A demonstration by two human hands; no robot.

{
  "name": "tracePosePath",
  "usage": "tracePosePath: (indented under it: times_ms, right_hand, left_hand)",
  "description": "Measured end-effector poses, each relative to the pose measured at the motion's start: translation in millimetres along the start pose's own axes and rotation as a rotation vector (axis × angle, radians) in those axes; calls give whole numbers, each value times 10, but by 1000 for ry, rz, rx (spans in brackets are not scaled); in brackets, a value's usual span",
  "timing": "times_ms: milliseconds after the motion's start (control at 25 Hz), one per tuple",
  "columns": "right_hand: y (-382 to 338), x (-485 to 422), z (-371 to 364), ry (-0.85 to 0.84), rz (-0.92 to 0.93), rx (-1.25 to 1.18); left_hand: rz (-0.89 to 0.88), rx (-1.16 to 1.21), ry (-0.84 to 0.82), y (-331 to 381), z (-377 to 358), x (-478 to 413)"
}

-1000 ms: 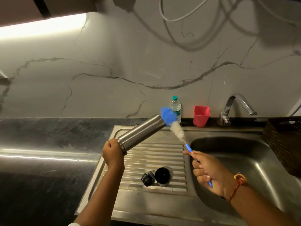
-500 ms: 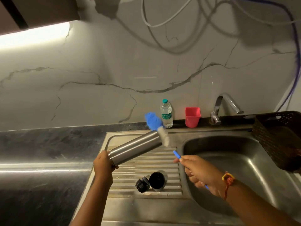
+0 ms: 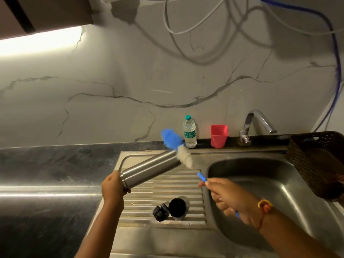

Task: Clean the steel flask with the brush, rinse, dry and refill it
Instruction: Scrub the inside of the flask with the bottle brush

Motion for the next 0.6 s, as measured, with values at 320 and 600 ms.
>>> tracePosePath:
  times_ms: [320, 600]
  right_hand:
    - [89, 78, -6, 84, 56, 50]
    - [330, -193, 53, 335, 309, 415]
  left_hand:
    - [-171, -102, 36, 56, 38, 20]
    - [-565, -327, 60, 384, -113, 161]
Point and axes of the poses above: each hand's wrist, its own x-axis away from the middle knuckle, its own z-axis out of the back of the hand, y = z × x, the point moved 1 cm from there along -x, towards the middle knuckle, and after that the axes turned 9 degrees about y, right-handed, at the moved point
